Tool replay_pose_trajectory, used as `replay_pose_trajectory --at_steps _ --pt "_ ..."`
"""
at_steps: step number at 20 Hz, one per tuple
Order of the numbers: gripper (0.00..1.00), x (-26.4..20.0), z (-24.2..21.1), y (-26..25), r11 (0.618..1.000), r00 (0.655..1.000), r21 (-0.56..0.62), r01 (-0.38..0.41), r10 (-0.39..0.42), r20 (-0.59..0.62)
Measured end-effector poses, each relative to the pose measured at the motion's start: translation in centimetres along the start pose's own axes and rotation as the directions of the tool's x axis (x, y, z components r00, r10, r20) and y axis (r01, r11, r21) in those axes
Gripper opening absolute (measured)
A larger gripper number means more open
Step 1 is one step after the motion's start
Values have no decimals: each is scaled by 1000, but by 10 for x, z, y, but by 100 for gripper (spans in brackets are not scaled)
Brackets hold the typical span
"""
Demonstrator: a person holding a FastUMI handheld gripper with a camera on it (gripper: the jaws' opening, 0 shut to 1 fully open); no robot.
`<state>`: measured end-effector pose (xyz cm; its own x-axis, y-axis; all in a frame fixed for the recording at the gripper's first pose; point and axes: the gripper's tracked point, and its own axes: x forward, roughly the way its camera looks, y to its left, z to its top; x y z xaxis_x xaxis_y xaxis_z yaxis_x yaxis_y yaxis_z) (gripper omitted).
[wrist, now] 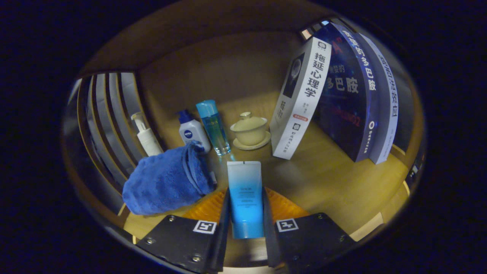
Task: Pull open the drawer, take out the items inside it, and place them on the countertop above the cabinet.
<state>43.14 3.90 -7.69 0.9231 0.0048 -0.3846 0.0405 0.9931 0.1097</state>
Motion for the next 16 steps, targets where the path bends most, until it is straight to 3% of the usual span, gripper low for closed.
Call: replay_pose_trajectory --at_steps 3,7,10,16 --pt "54 -14 16 -1 998 999 -62 7 -5 37" --pt "100 -44 24 3 990 1000 -144 -5 9 26" --pt "100 -80 37 4 982 997 -189 -18 30 64" --pt "100 -156 52 12 995 995 -62 -77 81 65"
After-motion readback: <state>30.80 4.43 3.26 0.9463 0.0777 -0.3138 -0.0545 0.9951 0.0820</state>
